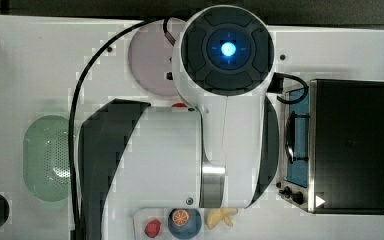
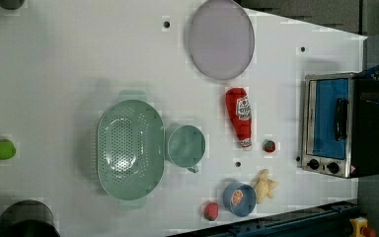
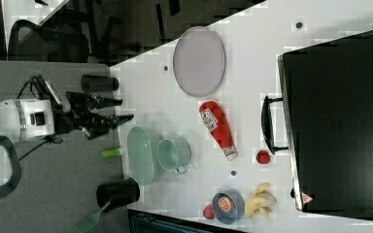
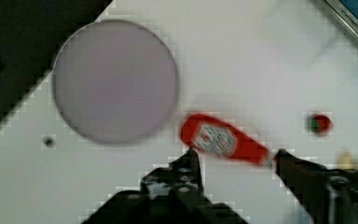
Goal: Pick Ketchup from the table and place it in strainer.
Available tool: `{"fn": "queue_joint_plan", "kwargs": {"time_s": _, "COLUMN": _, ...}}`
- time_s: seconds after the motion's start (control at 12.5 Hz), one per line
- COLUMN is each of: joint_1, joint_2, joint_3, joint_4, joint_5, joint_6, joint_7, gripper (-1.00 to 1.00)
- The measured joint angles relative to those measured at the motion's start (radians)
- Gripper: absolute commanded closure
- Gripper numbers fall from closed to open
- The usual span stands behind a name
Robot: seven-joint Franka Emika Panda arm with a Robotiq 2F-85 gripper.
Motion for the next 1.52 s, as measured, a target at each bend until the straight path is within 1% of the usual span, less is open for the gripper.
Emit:
{"fn": "queue_joint_plan", "kwargs": {"time_s": 0.08, "joint_1": -0.044, "joint_2": -0.072, "joint_3": 0.039, "joint_4": -0.084, "joint_5": 0.015, "joint_6": -0.105, "joint_7": 0.000, "gripper": -0.59}}
{"fn": "queue_joint_plan", "kwargs": {"time_s": 0.16, "joint_1": -0.076, "joint_2": -0.163, "joint_3": 0.064, "joint_4": -0.166, "joint_5": 0.019, "joint_6": -0.194, "joint_7": 0.000, "gripper": -0.81}}
{"fn": "queue_joint_plan", "kwargs": {"time_s": 0.24, "joint_1": -0.088, "joint_2": -0.243, "joint_3": 0.070, "joint_4": -0.209, "joint_5": 0.023, "joint_6": -0.233, "joint_7": 0.000, "gripper": -0.99}}
{"fn": "queue_joint_plan", "kwargs": {"time_s": 0.4, "joint_1": -0.091, "joint_2": -0.334, "joint_3": 0.076, "joint_4": -0.184, "joint_5": 0.023, "joint_6": -0.226, "joint_7": 0.000, "gripper": -1.00}}
{"fn": "queue_joint_plan", "kwargs": {"time_s": 0.48, "joint_1": -0.090, "joint_2": -0.344, "joint_3": 0.084, "joint_4": -0.151, "joint_5": 0.029, "joint_6": -0.210, "joint_7": 0.000, "gripper": -1.00}}
{"fn": "queue_joint_plan", "kwargs": {"time_s": 0.56, "joint_1": -0.090, "joint_2": -0.338, "joint_3": 0.095, "joint_4": -0.131, "joint_5": 0.044, "joint_6": -0.195, "joint_7": 0.000, "gripper": -1.00}}
{"fn": "queue_joint_plan", "kwargs": {"time_s": 0.72, "joint_1": -0.088, "joint_2": -0.295, "joint_3": 0.106, "joint_4": -0.135, "joint_5": 0.045, "joint_6": -0.137, "joint_7": -0.010, "gripper": -1.00}}
{"fn": "queue_joint_plan", "kwargs": {"time_s": 0.88, "joint_1": -0.088, "joint_2": -0.214, "joint_3": 0.100, "joint_4": -0.174, "joint_5": 0.045, "joint_6": -0.078, "joint_7": -0.080, "gripper": -1.00}}
{"fn": "queue_joint_plan", "kwargs": {"time_s": 1.04, "joint_1": -0.087, "joint_2": -0.116, "joint_3": 0.090, "joint_4": -0.229, "joint_5": 0.045, "joint_6": -0.030, "joint_7": -0.204, "gripper": -1.00}}
{"fn": "queue_joint_plan", "kwargs": {"time_s": 1.28, "joint_1": -0.096, "joint_2": 0.011, "joint_3": 0.087, "joint_4": -0.327, "joint_5": 0.036, "joint_6": 0.132, "joint_7": -0.432, "gripper": -1.00}}
{"fn": "queue_joint_plan", "kwargs": {"time_s": 1.36, "joint_1": -0.096, "joint_2": 0.037, "joint_3": 0.086, "joint_4": -0.358, "joint_5": 0.035, "joint_6": 0.186, "joint_7": -0.519, "gripper": -1.00}}
{"fn": "queue_joint_plan", "kwargs": {"time_s": 1.52, "joint_1": -0.095, "joint_2": 0.046, "joint_3": 0.087, "joint_4": -0.437, "joint_5": 0.037, "joint_6": 0.319, "joint_7": -0.685, "gripper": -1.00}}
